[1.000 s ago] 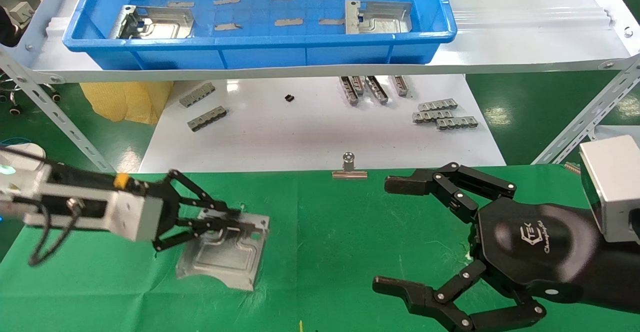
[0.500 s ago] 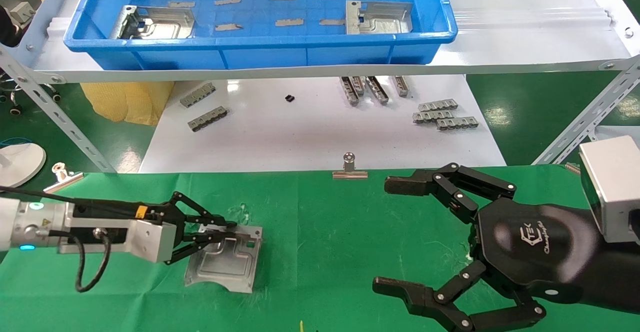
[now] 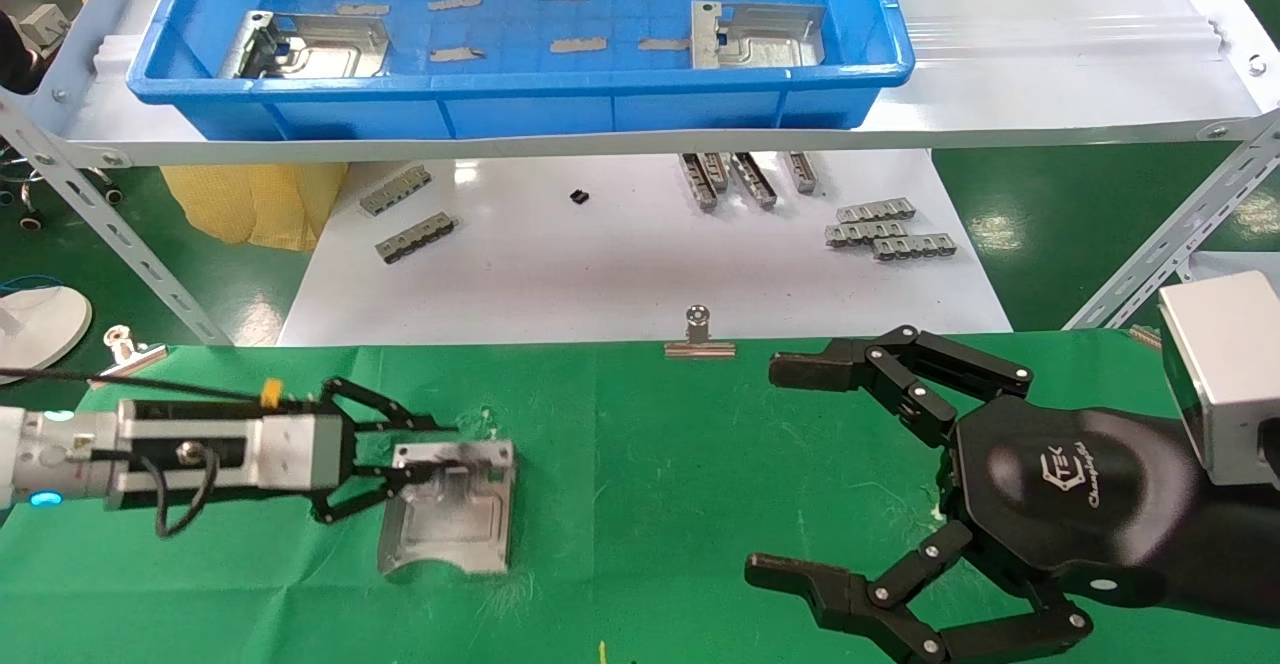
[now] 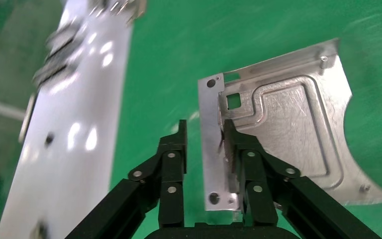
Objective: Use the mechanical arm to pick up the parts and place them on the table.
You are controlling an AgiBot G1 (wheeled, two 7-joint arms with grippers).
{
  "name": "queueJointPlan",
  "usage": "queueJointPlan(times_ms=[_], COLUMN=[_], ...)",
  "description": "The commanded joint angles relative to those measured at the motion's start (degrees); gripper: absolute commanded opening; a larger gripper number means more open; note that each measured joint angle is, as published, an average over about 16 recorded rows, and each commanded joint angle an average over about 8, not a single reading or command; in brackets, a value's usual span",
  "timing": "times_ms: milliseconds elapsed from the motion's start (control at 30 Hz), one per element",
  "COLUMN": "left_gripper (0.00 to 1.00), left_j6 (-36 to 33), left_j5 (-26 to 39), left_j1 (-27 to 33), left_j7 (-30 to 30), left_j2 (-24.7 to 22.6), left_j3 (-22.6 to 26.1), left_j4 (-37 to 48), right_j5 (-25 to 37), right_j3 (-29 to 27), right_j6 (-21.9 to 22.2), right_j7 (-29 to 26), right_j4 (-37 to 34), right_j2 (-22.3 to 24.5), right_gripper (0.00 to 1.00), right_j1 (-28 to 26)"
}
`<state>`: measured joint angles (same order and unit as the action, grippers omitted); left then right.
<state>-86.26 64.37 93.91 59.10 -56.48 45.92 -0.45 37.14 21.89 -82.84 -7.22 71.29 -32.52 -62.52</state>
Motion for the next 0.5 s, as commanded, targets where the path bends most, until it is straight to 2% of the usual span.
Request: queueJointPlan(times_ms=[33,267,500], left_gripper=[1.0,1.0,1.0], left_j6=[0.59,-3.92,-5.26], left_j5=[-0.29,-4.4,-8.32], left_j1=[0.48,-0.65,-2.91], left_j7=[-1.53,-11.1,-19.05], left_j2=[0.03,1.02,1.97], left_j3=[-0.19,-3.36,-6.66], left_j4=[1.29,3.94,3.7], right_j5=[0.0,0.0,0.0], right_j3=[0.0,0.0,0.0], right_j6=[0.0,0.0,0.01], right_j7=[0.0,0.0,0.0], right_j4=[0.0,0.0,-0.01], right_j2=[0.0,0.0,0.0], right_gripper=[1.0,1.0,1.0], right_j1=[0.0,0.0,0.01])
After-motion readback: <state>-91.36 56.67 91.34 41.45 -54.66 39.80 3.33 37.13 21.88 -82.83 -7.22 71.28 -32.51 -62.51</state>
